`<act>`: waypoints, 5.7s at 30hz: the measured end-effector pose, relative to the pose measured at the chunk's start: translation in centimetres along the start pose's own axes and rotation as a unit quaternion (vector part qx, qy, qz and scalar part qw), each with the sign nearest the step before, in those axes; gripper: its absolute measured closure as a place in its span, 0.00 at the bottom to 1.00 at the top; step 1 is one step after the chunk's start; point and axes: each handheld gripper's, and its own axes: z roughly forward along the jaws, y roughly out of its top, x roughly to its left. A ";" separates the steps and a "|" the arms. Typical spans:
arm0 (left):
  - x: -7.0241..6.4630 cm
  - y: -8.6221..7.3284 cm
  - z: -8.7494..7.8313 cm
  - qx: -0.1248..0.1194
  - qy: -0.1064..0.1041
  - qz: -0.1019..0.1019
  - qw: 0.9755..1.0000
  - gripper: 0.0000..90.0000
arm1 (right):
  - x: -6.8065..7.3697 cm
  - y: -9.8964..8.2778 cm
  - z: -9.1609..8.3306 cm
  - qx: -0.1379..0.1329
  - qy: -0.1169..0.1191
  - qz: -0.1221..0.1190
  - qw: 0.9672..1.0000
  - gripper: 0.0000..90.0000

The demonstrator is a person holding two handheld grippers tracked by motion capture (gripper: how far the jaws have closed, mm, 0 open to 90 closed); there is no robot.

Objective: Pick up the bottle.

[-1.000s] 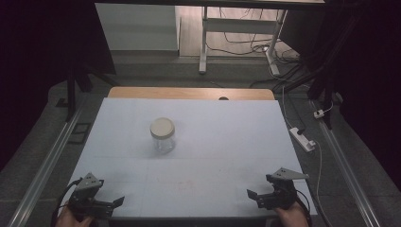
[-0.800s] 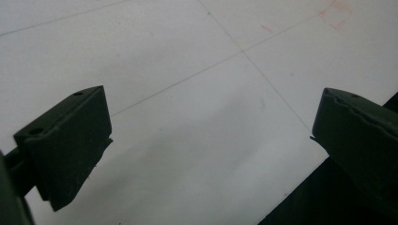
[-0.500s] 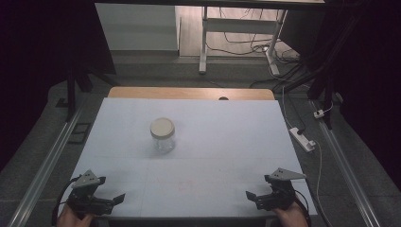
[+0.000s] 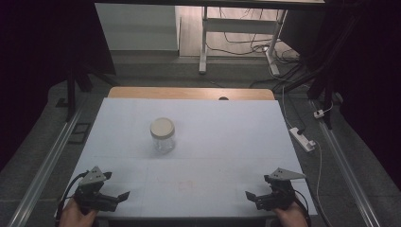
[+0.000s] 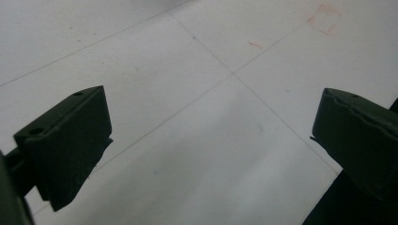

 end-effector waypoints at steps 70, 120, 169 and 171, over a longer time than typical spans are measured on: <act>3.9 11.9 10.8 -0.009 -0.011 0.054 0.998 0.00 | 0.1 0.0 0.2 0.007 -0.005 0.000 1.000 0.00; 3.7 14.8 14.2 -0.033 0.016 0.057 0.998 0.08 | 0.2 0.1 0.2 0.011 -0.001 -0.008 1.000 0.00; -2.6 13.8 8.5 -0.039 -0.034 0.110 0.993 0.08 | 0.2 0.0 0.0 0.003 -0.003 -0.013 1.000 0.00; -3.1 13.7 8.4 -0.038 -0.040 0.113 0.992 0.08 | 0.2 0.0 0.0 0.003 -0.003 -0.013 1.000 0.00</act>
